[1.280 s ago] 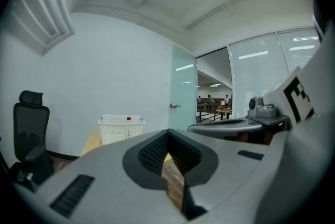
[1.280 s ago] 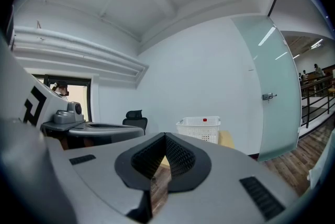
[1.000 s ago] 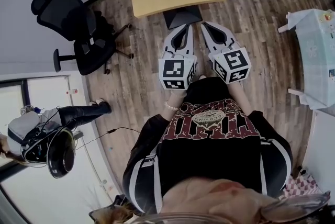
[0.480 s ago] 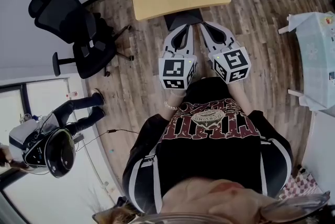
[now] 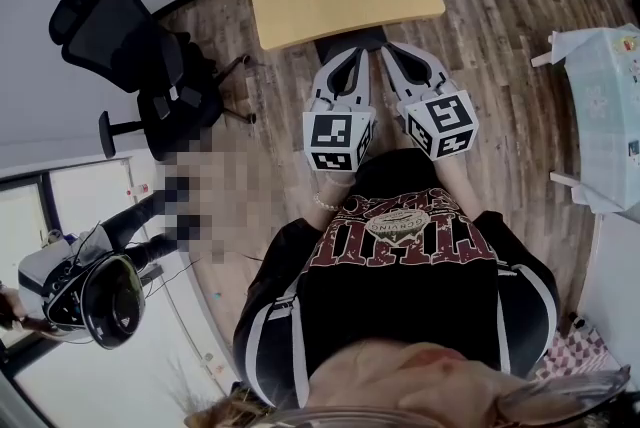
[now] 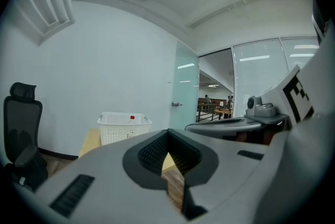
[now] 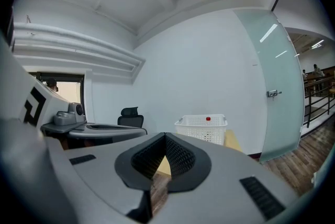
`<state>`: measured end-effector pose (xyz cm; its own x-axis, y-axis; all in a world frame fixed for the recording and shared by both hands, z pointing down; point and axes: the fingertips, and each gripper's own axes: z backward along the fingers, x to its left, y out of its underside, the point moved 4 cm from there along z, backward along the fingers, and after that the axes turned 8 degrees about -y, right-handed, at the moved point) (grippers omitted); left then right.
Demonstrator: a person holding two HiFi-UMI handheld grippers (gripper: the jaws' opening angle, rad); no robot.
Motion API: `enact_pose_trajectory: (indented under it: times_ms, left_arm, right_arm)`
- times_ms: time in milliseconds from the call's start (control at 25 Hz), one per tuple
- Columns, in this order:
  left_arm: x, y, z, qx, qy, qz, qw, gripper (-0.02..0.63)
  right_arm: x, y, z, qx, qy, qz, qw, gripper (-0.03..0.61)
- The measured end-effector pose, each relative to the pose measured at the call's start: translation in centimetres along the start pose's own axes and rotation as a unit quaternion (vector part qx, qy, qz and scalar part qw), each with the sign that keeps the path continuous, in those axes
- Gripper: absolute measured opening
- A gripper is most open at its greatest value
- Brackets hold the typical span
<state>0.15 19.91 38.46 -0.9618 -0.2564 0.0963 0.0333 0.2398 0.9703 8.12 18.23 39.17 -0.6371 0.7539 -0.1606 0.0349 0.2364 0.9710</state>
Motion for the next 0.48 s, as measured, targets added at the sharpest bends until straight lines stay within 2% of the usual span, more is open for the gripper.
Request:
enact_pose_trajectory:
  times_ms: [480]
  left_arm:
    - [2.5,-1.0,-3.3,-0.004,0.018,-0.004,0.9998,0.048]
  right_arm:
    - [-1.7,-0.8,-3.5,-0.003,0.016,0.001,1.0,0.017]
